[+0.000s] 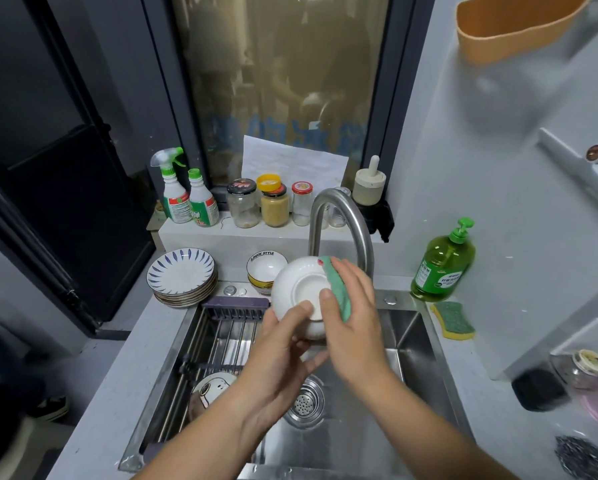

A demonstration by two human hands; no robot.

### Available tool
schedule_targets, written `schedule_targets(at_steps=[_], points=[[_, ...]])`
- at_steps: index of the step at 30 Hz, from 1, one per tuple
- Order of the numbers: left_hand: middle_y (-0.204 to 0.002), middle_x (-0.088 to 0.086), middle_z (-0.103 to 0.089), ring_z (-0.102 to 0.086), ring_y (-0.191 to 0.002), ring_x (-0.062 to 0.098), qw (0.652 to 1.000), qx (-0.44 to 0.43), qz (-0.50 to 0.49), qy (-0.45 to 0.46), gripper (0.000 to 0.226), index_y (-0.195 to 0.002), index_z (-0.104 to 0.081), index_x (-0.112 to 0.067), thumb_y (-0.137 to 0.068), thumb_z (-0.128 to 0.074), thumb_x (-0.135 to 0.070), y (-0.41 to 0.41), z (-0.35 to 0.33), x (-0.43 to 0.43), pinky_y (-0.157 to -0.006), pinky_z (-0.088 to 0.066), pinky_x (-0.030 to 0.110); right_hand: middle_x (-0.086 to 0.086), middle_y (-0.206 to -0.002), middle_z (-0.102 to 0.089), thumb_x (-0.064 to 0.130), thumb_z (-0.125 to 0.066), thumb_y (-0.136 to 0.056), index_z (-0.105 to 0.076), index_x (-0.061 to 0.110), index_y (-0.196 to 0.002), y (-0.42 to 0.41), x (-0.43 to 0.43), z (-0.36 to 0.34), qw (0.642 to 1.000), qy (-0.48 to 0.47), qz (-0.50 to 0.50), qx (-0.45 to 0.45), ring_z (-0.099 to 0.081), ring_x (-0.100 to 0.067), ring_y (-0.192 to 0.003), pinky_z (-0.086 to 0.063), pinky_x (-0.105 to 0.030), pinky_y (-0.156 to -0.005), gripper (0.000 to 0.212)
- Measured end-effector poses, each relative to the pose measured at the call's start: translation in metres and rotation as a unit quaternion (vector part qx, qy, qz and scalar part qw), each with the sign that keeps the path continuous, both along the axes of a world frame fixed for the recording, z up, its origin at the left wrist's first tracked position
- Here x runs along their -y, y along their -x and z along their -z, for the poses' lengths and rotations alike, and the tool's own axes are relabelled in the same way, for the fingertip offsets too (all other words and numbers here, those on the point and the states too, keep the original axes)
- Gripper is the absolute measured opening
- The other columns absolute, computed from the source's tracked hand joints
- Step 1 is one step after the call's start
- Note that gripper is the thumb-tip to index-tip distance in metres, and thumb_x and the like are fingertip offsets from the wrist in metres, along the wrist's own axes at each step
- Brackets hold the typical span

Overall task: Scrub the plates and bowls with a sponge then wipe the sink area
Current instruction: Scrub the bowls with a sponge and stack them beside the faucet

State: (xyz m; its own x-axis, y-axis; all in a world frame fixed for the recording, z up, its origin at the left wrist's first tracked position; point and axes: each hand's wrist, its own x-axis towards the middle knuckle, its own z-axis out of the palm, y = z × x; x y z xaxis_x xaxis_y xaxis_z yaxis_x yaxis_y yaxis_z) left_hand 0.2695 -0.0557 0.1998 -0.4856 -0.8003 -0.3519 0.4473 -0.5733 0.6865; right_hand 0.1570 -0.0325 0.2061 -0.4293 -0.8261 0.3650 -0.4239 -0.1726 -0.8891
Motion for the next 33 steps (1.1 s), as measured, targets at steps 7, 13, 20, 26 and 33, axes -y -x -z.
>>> schedule_targets(at_steps=[7, 13, 20, 26, 33], points=[[-0.117, 0.007, -0.072, -0.071, -0.104, 0.029, 0.973, 0.134, 0.159, 0.099, 0.069, -0.134, -0.058, -0.022, -0.069, -0.079, -0.008, -0.027, -0.02, 0.03, -0.086, -0.06, 0.054, 0.019, -0.14, -0.049, 0.033, -0.054, -0.089, -0.062, 0.033, -0.132, 0.049, 0.001, -0.032, 0.948, -0.123, -0.236, -0.173, -0.044, -0.003, -0.133, -0.032, -0.029, -0.116, 0.044], [-0.123, 0.018, -0.066, -0.068, -0.106, 0.043, 0.979, 0.091, 0.179, 0.036, 0.077, -0.134, -0.06, -0.019, -0.061, -0.085, -0.016, -0.022, -0.019, 0.036, -0.084, -0.057, 0.061, 0.024, -0.135, -0.051, 0.037, -0.041, -0.1, -0.06, 0.051, -0.117, 0.047, 0.007, -0.028, 0.973, -0.072, -0.199, -0.09, -0.044, 0.002, -0.133, -0.031, -0.03, -0.118, 0.029], [-0.119, 0.021, -0.073, -0.076, -0.09, 0.034, 0.988, -0.084, 0.031, -0.129, 0.047, -0.136, -0.061, -0.005, -0.091, -0.062, -0.017, 0.001, -0.013, 0.02, -0.07, -0.065, 0.048, 0.016, -0.166, -0.002, 0.037, -0.026, -0.102, -0.024, 0.038, -0.154, 0.014, -0.023, 0.023, 0.977, -0.034, -0.106, -0.182, -0.004, -0.011, -0.153, -0.005, -0.024, -0.123, 0.052], [-0.122, 0.024, -0.071, -0.075, -0.095, 0.036, 0.989, -0.083, -0.026, -0.12, 0.045, -0.128, -0.065, -0.005, -0.086, -0.065, -0.019, 0.006, -0.005, 0.009, -0.084, -0.061, 0.052, 0.021, -0.162, -0.013, 0.038, -0.027, -0.103, -0.027, 0.039, -0.149, 0.031, 0.003, 0.014, 0.986, -0.026, -0.12, -0.116, -0.01, 0.0, -0.151, -0.012, -0.027, -0.124, 0.045], [-0.128, 0.025, -0.068, -0.072, -0.1, 0.032, 0.984, -0.075, -0.112, -0.116, 0.048, -0.137, -0.057, 0.003, -0.093, -0.062, -0.016, -0.02, 0.017, 0.029, -0.075, -0.066, 0.043, 0.014, -0.167, 0.0, 0.03, -0.03, -0.106, -0.026, 0.028, -0.155, -0.019, -0.009, 0.05, 0.976, -0.044, -0.204, -0.069, -0.003, -0.004, -0.153, -0.01, -0.02, -0.123, 0.049]])
